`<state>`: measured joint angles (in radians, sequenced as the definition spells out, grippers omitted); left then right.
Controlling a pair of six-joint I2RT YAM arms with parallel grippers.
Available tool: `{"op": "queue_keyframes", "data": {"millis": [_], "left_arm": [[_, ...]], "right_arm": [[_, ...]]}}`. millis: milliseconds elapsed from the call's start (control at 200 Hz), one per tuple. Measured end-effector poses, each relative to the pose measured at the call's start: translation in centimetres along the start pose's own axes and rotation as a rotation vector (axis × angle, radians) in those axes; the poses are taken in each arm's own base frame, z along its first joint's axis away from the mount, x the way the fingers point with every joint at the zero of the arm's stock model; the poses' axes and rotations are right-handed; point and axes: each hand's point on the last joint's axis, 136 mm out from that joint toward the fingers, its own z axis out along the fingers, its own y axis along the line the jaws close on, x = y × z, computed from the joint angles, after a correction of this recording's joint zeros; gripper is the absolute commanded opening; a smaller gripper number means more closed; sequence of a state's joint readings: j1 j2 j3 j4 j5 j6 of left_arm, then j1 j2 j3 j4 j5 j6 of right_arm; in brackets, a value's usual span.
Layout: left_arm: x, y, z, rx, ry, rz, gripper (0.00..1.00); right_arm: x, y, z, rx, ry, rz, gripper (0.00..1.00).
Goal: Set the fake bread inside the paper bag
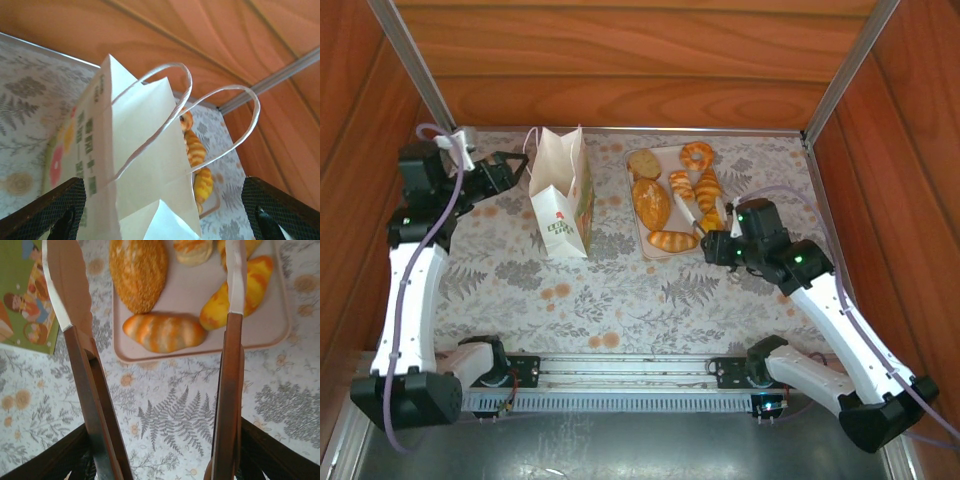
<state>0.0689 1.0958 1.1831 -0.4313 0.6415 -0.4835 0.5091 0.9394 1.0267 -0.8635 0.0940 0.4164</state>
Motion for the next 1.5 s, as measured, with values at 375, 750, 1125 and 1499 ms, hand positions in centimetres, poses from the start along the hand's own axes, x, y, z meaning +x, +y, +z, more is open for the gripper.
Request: {"op": "queue_keyframes", "data": {"millis": [375, 750, 1125, 1499], "left_arm": [[1.6, 2.6, 3.1, -0.026, 0.095, -0.023, 0.84], [3.1, 4.5, 4.4, -0.090, 0.132, -0.035, 0.66], [3.3, 5.8, 5.0, -0.130, 0.140, -0.042, 0.52], [3.6, 6.7, 5.1, -0.166, 0.140, -0.045, 0.40]], "right_arm": [[-1.7, -0.2, 0.9, 0.008, 0.035, 0.017, 0.65], [-3.8, 0.6, 3.3, 0.004, 0.108, -0.010, 0.63], [-2.7, 2.2, 7.2, -0.045, 0.282, -0.027, 0.66], [-0.3, 2.8, 9.8, -0.029, 0.371, -0.044, 0.69]]}}
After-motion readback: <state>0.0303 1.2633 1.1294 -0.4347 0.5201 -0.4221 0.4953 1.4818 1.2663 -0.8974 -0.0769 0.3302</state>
